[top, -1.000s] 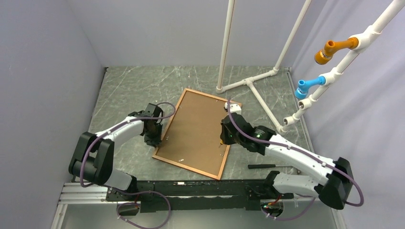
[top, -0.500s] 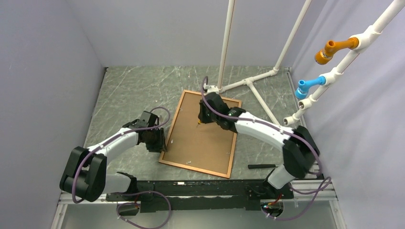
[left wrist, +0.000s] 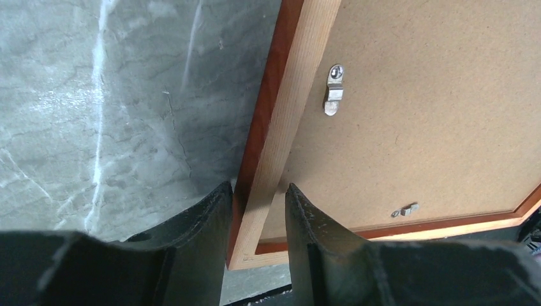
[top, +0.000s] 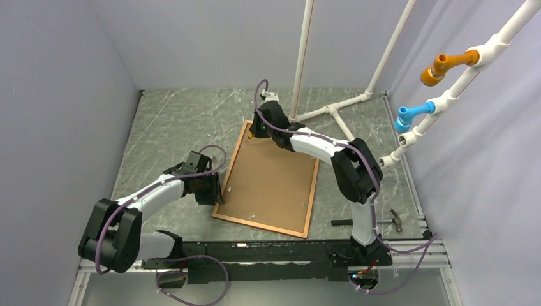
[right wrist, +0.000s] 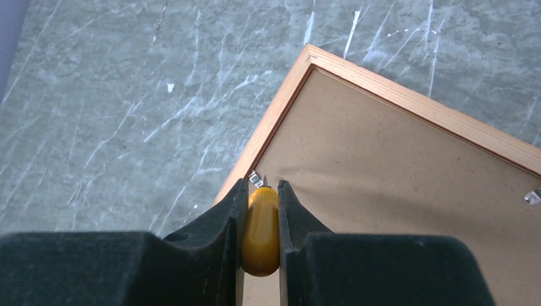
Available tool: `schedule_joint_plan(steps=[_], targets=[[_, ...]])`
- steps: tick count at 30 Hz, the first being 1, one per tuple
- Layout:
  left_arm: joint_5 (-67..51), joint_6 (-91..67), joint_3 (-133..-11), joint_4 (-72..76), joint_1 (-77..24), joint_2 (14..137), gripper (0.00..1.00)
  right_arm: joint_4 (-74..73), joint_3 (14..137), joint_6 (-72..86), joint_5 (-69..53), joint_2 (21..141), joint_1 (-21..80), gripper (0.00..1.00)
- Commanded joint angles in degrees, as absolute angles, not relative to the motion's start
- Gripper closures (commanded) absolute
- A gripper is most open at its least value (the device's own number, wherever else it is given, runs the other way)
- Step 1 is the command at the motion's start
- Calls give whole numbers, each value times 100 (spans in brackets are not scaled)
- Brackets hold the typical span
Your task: Take the photo out of the frame
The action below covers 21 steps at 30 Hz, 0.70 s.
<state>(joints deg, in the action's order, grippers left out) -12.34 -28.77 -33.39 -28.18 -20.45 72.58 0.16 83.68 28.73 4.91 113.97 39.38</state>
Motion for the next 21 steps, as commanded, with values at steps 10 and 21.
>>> schedule_joint_plan(steps=[10,21], targets=[[-1222,-3006,-3226,-2557,-2089,7109,59,383,8744,2338,-142,11761,3893,100],[-1203,-3021,-3219,-2506,-2127,7196,60,459,8671,1999,-444,11936,3875,100]])
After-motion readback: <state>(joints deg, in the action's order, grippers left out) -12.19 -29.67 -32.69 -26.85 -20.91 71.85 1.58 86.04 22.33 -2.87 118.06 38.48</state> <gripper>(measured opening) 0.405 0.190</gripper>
